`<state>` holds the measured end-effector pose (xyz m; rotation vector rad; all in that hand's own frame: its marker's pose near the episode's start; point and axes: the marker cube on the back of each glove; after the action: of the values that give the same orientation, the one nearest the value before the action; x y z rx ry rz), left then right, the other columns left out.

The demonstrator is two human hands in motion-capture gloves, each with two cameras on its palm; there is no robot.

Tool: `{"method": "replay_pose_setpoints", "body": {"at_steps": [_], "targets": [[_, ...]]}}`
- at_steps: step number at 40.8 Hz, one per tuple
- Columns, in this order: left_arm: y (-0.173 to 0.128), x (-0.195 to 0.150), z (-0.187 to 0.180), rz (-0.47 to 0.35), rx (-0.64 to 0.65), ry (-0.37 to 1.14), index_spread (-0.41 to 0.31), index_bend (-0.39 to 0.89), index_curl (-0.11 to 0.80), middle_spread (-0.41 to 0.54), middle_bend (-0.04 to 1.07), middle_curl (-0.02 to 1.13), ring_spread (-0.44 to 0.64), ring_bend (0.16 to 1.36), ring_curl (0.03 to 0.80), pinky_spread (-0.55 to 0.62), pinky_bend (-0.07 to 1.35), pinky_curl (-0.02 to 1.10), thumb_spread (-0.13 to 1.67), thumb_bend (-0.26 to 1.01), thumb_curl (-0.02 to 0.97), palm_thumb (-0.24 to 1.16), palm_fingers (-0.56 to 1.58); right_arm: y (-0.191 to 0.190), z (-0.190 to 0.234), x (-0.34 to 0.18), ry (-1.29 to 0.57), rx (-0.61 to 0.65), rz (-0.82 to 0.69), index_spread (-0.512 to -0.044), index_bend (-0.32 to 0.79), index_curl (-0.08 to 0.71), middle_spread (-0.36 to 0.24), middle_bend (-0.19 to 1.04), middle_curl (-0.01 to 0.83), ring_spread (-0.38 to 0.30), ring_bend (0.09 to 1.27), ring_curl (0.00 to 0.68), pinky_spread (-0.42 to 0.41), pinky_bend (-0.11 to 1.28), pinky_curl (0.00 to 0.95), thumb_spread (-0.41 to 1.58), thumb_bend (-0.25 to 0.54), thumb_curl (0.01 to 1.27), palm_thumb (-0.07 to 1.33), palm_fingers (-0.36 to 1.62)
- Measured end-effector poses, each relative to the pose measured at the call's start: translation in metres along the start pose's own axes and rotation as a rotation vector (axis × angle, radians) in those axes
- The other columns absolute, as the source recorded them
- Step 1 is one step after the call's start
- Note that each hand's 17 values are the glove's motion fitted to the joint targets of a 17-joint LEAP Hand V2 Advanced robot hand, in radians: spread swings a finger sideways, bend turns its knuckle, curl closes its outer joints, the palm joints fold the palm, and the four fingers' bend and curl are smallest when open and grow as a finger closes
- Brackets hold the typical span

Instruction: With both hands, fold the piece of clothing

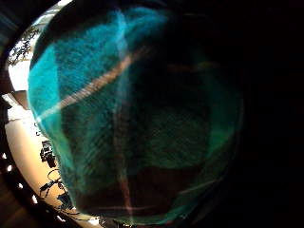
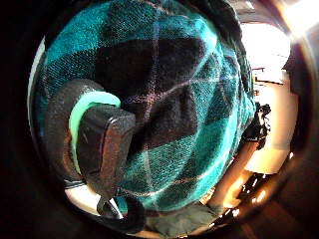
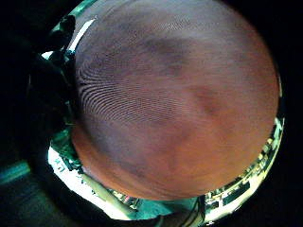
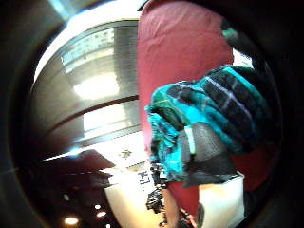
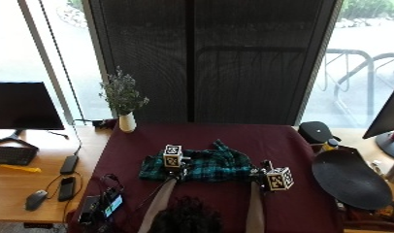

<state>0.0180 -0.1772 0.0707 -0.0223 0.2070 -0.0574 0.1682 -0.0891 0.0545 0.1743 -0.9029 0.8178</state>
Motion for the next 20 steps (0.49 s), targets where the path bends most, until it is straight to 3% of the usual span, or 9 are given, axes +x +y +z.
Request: {"method": "replay_pose_setpoints", "body": {"at_steps": [6, 10, 14, 20], "targets": [[-0.008, -0.002, -0.001, 0.010, 0.060, -0.005, -0.110, 0.18, 0.400, 0.072, 0.16, 0.34, 0.26, 0.43, 0.360, 0.31, 0.53, 0.28, 1.36, -0.03, 0.176, 0.11, 0.25, -0.003, 0.002, 0.003, -0.038, -0.003, 0.076, -0.266, 0.20, 0.125, 0.002, 0.15, 0.341, -0.163, 0.77, 0.432, -0.268, 0.94, 0.401, 1.13, 0.119, 0.44, 0.85, 0.92], [-0.001, -0.004, -0.006, -0.012, -0.005, 0.000, -0.106, 0.18, 0.405, 0.085, 0.16, 0.34, 0.28, 0.43, 0.354, 0.32, 0.54, 0.29, 1.36, -0.02, 0.174, 0.09, 0.25, -0.005, -0.001, -0.014, -0.112, 0.002, 0.051, -0.264, 0.15, 0.157, -0.022, 0.13, 0.331, -0.177, 0.72, 0.419, -0.284, 0.90, 0.387, 1.08, 0.110, 0.46, 0.90, 0.95], [0.005, -0.009, -0.033, -0.016, 0.002, 0.040, -0.103, 0.17, 0.407, 0.093, 0.17, 0.34, 0.31, 0.44, 0.351, 0.32, 0.53, 0.29, 1.37, -0.02, 0.176, 0.08, 0.24, -0.005, -0.008, -0.055, -0.142, 0.037, -0.027, -0.267, 0.17, 0.201, -0.072, 0.15, 0.337, -0.211, 0.68, 0.411, -0.314, 0.82, 0.365, 0.96, 0.114, 0.50, 0.99, 1.04], [0.023, -0.018, -0.079, -0.011, 0.019, 0.109, -0.093, 0.16, 0.402, 0.094, 0.19, 0.35, 0.31, 0.46, 0.351, 0.33, 0.53, 0.30, 1.35, 0.00, 0.192, 0.10, 0.26, 0.025, 0.000, -0.128, -0.169, -0.066, -0.229, -0.269, 0.13, 0.229, -0.114, 0.15, 0.341, -0.231, 0.63, 0.410, -0.323, 0.77, 0.359, 0.84, 0.073, 0.53, 1.03, 1.07]]}}
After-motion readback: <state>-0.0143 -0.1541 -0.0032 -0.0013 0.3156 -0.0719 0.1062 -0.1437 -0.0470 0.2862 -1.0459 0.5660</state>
